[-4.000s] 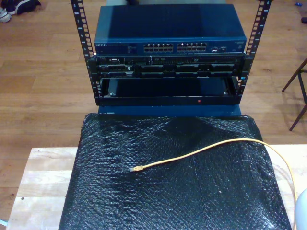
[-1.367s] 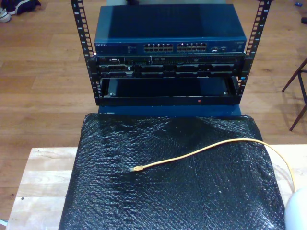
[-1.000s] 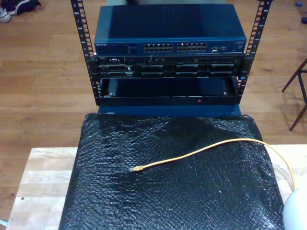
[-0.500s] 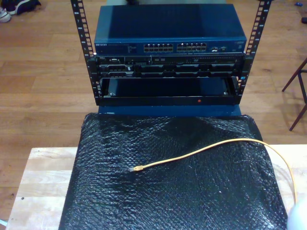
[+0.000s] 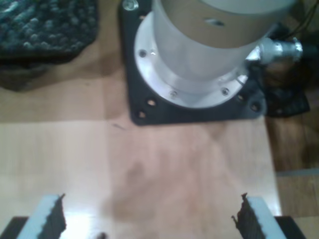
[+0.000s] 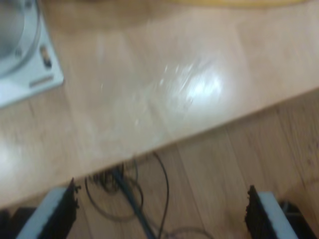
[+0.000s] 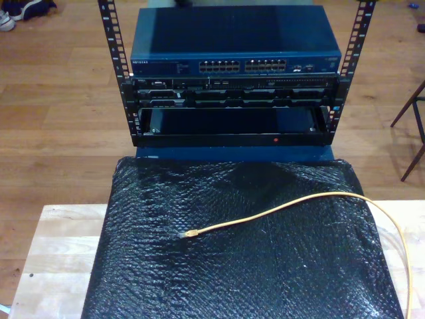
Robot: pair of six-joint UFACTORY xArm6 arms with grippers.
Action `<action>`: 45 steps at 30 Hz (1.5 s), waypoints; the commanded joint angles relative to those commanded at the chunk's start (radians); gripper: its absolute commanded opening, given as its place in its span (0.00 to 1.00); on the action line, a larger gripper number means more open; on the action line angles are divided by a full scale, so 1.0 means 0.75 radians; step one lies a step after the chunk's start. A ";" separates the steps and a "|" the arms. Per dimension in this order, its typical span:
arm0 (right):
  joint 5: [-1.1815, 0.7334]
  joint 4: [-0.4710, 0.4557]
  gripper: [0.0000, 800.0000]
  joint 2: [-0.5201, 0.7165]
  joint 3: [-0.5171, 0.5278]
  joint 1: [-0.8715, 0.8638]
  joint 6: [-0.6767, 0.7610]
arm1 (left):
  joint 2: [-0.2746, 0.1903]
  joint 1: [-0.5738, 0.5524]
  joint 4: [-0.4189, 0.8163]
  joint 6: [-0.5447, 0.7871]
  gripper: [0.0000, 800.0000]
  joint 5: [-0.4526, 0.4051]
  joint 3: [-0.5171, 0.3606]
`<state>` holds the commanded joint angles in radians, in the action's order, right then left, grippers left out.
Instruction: Grab the cable and plug it in
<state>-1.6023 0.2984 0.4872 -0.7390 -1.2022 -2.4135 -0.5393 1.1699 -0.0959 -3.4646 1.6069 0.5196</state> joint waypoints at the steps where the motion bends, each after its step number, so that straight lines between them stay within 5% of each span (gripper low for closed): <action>1: -0.031 0.025 1.00 -0.016 -0.020 0.010 0.004 | 0.000 -0.012 -0.004 -0.014 1.00 0.012 0.000; 7: -0.143 0.153 1.00 -0.049 -0.098 0.059 0.023 | 0.000 -0.100 -0.072 -0.096 1.00 0.084 -0.002; 21: -0.143 0.209 1.00 -0.096 -0.235 0.307 0.235 | 0.000 -0.333 -0.190 -0.376 1.00 0.094 -0.002; 34: -0.092 0.245 1.00 -0.231 -0.319 0.565 0.368 | 0.004 -0.401 -0.344 -0.497 1.00 0.080 0.010; 45: 0.094 0.241 1.00 -0.248 -0.315 0.845 0.505 | 0.014 -0.726 -0.372 -0.804 1.00 -0.037 0.012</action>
<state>-1.5317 0.4795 0.3015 -0.9753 -0.5685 -2.0346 -0.5286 0.6252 -0.3751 -4.0676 1.5792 0.5288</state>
